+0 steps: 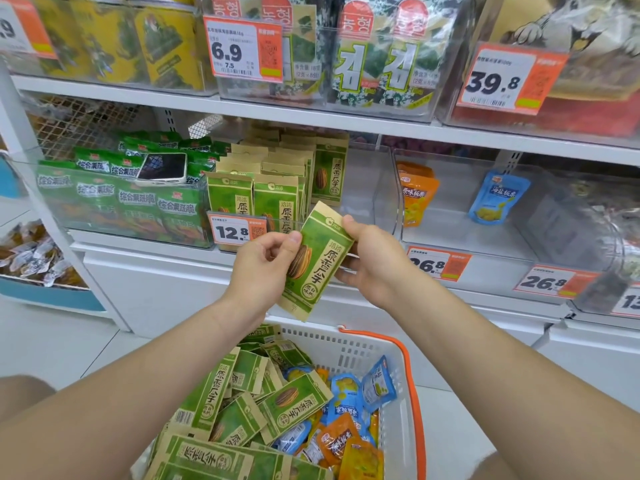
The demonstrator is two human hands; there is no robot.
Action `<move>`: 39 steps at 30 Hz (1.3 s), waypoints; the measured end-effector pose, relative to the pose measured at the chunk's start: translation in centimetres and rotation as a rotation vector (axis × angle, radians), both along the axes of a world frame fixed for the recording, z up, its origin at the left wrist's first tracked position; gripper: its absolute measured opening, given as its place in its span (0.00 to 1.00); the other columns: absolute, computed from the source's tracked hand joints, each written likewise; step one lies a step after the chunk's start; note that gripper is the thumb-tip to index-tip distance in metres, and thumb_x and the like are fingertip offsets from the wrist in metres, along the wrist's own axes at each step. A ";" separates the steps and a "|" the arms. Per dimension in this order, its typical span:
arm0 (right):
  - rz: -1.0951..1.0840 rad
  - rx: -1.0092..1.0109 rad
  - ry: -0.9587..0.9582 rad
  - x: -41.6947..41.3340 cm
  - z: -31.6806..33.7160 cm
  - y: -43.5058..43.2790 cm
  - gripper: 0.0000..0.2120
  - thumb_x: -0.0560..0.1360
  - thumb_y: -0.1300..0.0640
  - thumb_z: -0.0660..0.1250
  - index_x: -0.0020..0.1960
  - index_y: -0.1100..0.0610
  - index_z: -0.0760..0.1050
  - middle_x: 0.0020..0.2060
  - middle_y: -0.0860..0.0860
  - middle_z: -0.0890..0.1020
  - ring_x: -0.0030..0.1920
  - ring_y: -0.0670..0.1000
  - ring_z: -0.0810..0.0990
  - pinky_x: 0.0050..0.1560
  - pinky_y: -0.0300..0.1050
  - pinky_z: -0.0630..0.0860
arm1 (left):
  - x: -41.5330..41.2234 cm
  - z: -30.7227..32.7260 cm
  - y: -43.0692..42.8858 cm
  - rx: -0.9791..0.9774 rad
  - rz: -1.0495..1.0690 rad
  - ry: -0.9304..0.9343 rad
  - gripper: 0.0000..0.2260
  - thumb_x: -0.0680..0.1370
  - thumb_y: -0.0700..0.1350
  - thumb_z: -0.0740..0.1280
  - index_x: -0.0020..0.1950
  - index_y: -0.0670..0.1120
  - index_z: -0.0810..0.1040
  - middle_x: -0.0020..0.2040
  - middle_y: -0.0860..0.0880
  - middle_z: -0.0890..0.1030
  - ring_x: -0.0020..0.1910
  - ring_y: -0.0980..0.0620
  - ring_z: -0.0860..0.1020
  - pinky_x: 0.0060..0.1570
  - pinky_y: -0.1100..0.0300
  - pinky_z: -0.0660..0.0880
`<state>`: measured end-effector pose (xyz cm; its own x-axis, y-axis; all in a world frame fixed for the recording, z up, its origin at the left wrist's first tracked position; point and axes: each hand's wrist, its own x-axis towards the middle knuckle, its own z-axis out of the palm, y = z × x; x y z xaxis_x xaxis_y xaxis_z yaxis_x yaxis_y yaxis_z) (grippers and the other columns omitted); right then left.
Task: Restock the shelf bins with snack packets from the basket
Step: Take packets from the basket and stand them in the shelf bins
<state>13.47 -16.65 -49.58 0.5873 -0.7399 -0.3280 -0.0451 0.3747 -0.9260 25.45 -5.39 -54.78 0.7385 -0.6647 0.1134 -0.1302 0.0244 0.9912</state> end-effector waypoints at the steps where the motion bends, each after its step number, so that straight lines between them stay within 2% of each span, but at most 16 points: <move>1: -0.018 0.055 -0.029 0.0 0.1 0.2 0.11 0.85 0.52 0.63 0.52 0.57 0.80 0.39 0.54 0.85 0.48 0.56 0.84 0.52 0.57 0.82 | -0.2 0.1 0.1 0.023 -0.006 -0.099 0.17 0.84 0.57 0.64 0.48 0.46 0.83 0.44 0.43 0.85 0.40 0.52 0.81 0.42 0.53 0.78; 3: -0.016 0.092 -0.062 0.1 0.2 0.3 0.11 0.85 0.53 0.64 0.53 0.59 0.81 0.40 0.55 0.85 0.49 0.58 0.83 0.57 0.59 0.81 | -0.8 0.4 0.2 0.089 -0.022 -0.247 0.27 0.86 0.61 0.55 0.44 0.42 0.80 0.37 0.43 0.82 0.35 0.49 0.78 0.37 0.53 0.73; 5: 0.027 0.053 -0.057 0.0 0.6 0.3 0.13 0.85 0.53 0.63 0.57 0.61 0.81 0.45 0.57 0.86 0.50 0.58 0.85 0.56 0.58 0.83 | -1.1 0.7 0.3 0.144 0.023 -0.357 0.32 0.87 0.62 0.51 0.36 0.40 0.74 0.30 0.43 0.77 0.29 0.52 0.72 0.32 0.54 0.65; 8: 0.163 -0.135 0.028 -0.4 1.4 0.4 0.15 0.86 0.51 0.62 0.60 0.62 0.80 0.49 0.59 0.88 0.51 0.59 0.88 0.50 0.55 0.85 | -0.9 1.2 0.4 0.155 0.130 -0.463 0.30 0.87 0.59 0.52 0.32 0.42 0.69 0.27 0.46 0.72 0.27 0.53 0.68 0.30 0.55 0.60; 10: 0.286 -0.241 0.119 -0.7 1.7 0.6 0.14 0.85 0.51 0.64 0.62 0.60 0.79 0.50 0.59 0.88 0.48 0.59 0.88 0.52 0.56 0.86 | -0.5 1.8 0.1 0.120 0.181 -0.453 0.29 0.88 0.58 0.54 0.31 0.44 0.68 0.26 0.49 0.70 0.27 0.53 0.67 0.30 0.56 0.59; 12: 0.309 -0.279 0.128 -0.6 1.9 0.6 0.12 0.85 0.53 0.64 0.62 0.60 0.78 0.50 0.58 0.88 0.46 0.59 0.89 0.49 0.55 0.86 | -0.4 2.7 -0.4 0.104 0.206 -0.449 0.27 0.88 0.56 0.55 0.31 0.47 0.67 0.26 0.52 0.69 0.28 0.54 0.66 0.30 0.56 0.58; 14: 0.174 -0.315 0.097 -0.2 2.2 0.0 0.10 0.86 0.55 0.62 0.60 0.60 0.79 0.49 0.57 0.88 0.46 0.58 0.89 0.46 0.56 0.86 | -0.3 3.6 -1.0 0.109 0.192 -0.481 0.24 0.89 0.53 0.55 0.35 0.46 0.72 0.30 0.52 0.73 0.31 0.54 0.69 0.33 0.55 0.62; 16: 0.010 -0.429 0.126 0.4 2.1 -1.6 0.10 0.86 0.54 0.61 0.54 0.57 0.80 0.47 0.56 0.88 0.45 0.57 0.89 0.45 0.60 0.86 | -0.1 4.3 -1.6 0.123 0.183 -0.531 0.17 0.88 0.49 0.56 0.46 0.48 0.79 0.39 0.54 0.79 0.40 0.56 0.76 0.40 0.54 0.69; 19: -0.124 -0.558 0.220 1.3 2.1 -4.1 0.11 0.84 0.47 0.59 0.52 0.52 0.76 0.48 0.54 0.86 0.46 0.59 0.87 0.44 0.64 0.85 | 0.7 5.3 -2.3 0.143 0.203 -0.692 0.07 0.83 0.42 0.62 0.57 0.50 0.78 0.52 0.53 0.79 0.51 0.51 0.77 0.51 0.51 0.74; 22: -0.136 -0.563 0.251 2.9 2.0 -6.3 0.09 0.84 0.51 0.62 0.59 0.56 0.74 0.51 0.54 0.84 0.49 0.57 0.86 0.45 0.59 0.85 | 1.8 6.0 -3.2 0.272 0.267 -0.977 0.14 0.76 0.40 0.69 0.60 0.49 0.74 0.59 0.48 0.71 0.56 0.46 0.71 0.53 0.52 0.68; 25: -0.128 -0.684 0.327 4.5 2.6 -7.7 0.11 0.82 0.57 0.64 0.63 0.59 0.69 0.48 0.50 0.78 0.52 0.54 0.80 0.51 0.50 0.78 | 3.1 6.6 -4.1 0.360 0.323 -1.145 0.22 0.70 0.40 0.72 0.63 0.49 0.72 0.62 0.46 0.70 0.60 0.42 0.69 0.57 0.49 0.67; 28: -0.131 -0.704 0.370 6.3 2.7 -8.6 0.12 0.78 0.63 0.63 0.61 0.61 0.69 0.49 0.54 0.76 0.53 0.58 0.78 0.53 0.51 0.77 | 4.3 6.4 -5.2 0.475 0.294 -1.194 0.28 0.69 0.46 0.74 0.68 0.48 0.71 0.68 0.45 0.70 0.69 0.40 0.67 0.66 0.42 0.64; 32: -0.171 -0.748 0.431 8.2 1.9 -9.7 0.09 0.76 0.64 0.64 0.56 0.62 0.73 0.54 0.59 0.80 0.53 0.60 0.79 0.55 0.53 0.79 | 5.5 5.6 -6.5 0.626 0.249 -1.197 0.37 0.71 0.61 0.73 0.75 0.47 0.66 0.77 0.45 0.66 0.80 0.39 0.58 0.76 0.33 0.53; 34: -0.182 -0.793 0.470 9.1 1.4 -10.5 0.10 0.77 0.65 0.65 0.57 0.62 0.71 0.55 0.58 0.80 0.53 0.59 0.79 0.55 0.53 0.80 | 6.0 5.5 -7.1 0.655 0.266 -1.239 0.39 0.71 0.64 0.72 0.76 0.47 0.65 0.78 0.44 0.66 0.81 0.39 0.58 0.77 0.32 0.51; 37: -0.185 -0.785 0.485 10.5 0.9 -11.9 0.20 0.77 0.64 0.66 0.67 0.59 0.67 0.56 0.57 0.80 0.55 0.59 0.80 0.52 0.51 0.79 | 6.6 5.4 -7.9 0.675 0.306 -1.293 0.40 0.69 0.66 0.71 0.75 0.47 0.68 0.74 0.44 0.71 0.77 0.39 0.64 0.76 0.32 0.54; 39: -0.192 -0.768 0.489 11.5 0.7 -12.9 0.19 0.78 0.63 0.68 0.67 0.60 0.70 0.58 0.57 0.80 0.58 0.59 0.81 0.55 0.51 0.81 | 6.8 5.2 -8.4 0.659 0.329 -1.294 0.38 0.69 0.64 0.72 0.73 0.47 0.69 0.69 0.45 0.74 0.72 0.39 0.69 0.76 0.33 0.56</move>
<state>24.97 -29.53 -48.85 0.3579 -0.9269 0.1127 -0.4968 -0.2912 -0.8176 32.28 -13.83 -49.58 0.4864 -0.6832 0.5447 -0.8176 -0.5758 0.0079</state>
